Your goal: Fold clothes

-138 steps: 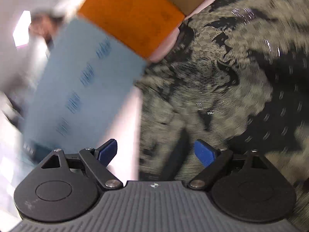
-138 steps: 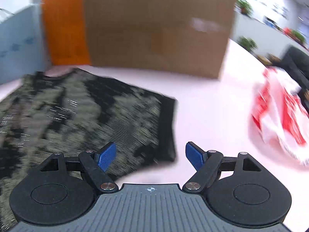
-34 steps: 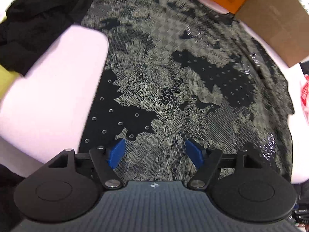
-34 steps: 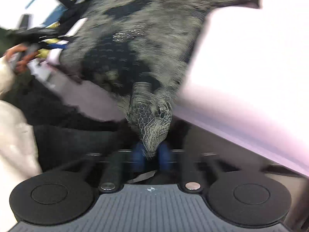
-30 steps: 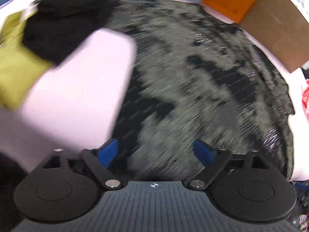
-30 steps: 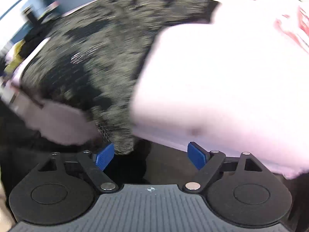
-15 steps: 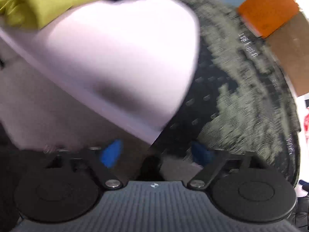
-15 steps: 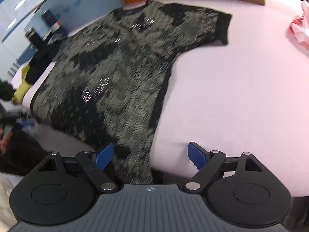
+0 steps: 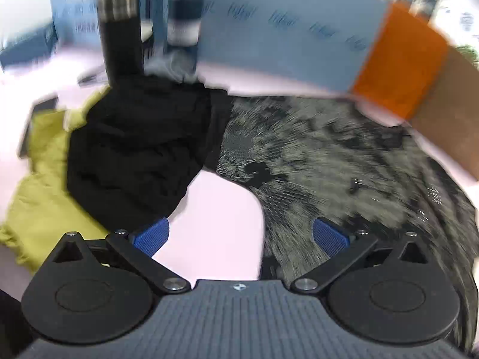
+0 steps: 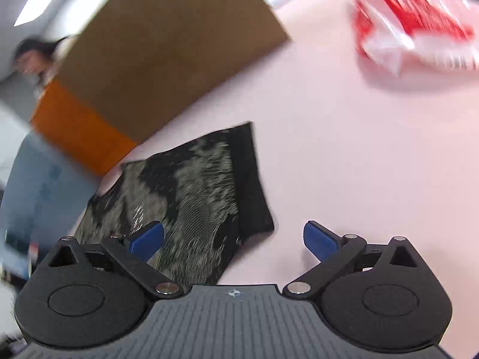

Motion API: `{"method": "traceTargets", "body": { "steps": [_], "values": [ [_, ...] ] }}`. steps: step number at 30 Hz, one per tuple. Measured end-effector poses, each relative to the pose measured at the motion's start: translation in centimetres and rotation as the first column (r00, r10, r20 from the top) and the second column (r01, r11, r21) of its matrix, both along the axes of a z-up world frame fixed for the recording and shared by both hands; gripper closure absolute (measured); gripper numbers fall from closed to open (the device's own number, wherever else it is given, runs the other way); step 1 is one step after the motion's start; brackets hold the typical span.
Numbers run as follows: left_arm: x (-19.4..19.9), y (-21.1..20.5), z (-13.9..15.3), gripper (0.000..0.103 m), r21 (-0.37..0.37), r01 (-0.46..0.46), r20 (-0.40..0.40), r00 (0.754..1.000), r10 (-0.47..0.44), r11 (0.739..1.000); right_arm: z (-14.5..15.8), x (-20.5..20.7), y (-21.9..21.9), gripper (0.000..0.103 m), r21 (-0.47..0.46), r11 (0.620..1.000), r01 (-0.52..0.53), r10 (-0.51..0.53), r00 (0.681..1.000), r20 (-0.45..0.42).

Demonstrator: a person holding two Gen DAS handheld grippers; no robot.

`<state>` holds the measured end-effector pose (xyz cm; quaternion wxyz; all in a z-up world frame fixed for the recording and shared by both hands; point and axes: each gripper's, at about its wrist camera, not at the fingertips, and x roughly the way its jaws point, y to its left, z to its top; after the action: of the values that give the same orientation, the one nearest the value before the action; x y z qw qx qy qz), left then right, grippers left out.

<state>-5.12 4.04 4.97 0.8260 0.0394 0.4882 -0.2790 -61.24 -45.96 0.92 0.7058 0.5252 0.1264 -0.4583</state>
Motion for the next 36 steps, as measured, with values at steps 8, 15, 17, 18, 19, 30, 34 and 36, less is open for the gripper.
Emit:
{"method": "traceTargets", "body": {
  "steps": [8, 15, 17, 18, 19, 30, 34, 36],
  "values": [
    [8.7, 2.3, -6.3, 0.0, -0.215, -0.362, -0.341, 0.898, 0.277, 0.907, -2.3, 1.1, -0.4, 0.003, 0.071, 0.995, 0.071, -0.083, 0.982, 0.17],
    [10.3, 1.3, -6.5, 0.0, -0.207, -0.374, -0.32, 0.899, 0.299, 0.904, -2.3, 1.7, -1.3, 0.003, 0.112, 0.987, 0.113, -0.132, 0.976, 0.176],
    [11.0, 0.7, -6.6, 0.0, -0.263, -0.365, -0.357, 0.897, 0.262, 0.893, -2.6, 1.7, -1.5, 0.003, 0.105, 0.988, 0.113, -0.13, 0.975, 0.179],
    [11.4, 0.3, -7.0, 0.002, -0.324, -0.351, -0.408, 0.889, 0.205, 0.879, -2.7, 1.8, -1.6, 0.003, 0.102, 0.987, 0.12, -0.138, 0.973, 0.185],
    [11.7, -0.4, -7.2, 0.008, -0.352, -0.329, -0.426, 0.89, 0.163, 0.876, -2.8, 2.0, -1.7, 0.003, 0.103, 0.987, 0.128, -0.145, 0.972, 0.187],
    [10.2, 0.9, -6.1, 0.0, -0.239, -0.258, -0.328, 0.929, 0.172, 0.936, -2.0, 2.1, -0.2, 0.005, 0.079, 0.995, 0.057, -0.066, 0.99, 0.125],
    [9.0, 2.9, -5.9, 0.0, -0.277, -0.291, -0.272, 0.938, 0.216, 0.916, -1.9, 2.7, 0.3, 0.004, 0.047, 0.999, 0.024, -0.028, 0.995, 0.091],
    [9.4, 3.2, -7.1, 0.0, -0.326, -0.3, -0.319, 0.928, 0.194, 0.897, -2.0, 2.8, 0.1, 0.004, 0.05, 0.998, 0.023, -0.028, 0.995, 0.092]
  ]
}}
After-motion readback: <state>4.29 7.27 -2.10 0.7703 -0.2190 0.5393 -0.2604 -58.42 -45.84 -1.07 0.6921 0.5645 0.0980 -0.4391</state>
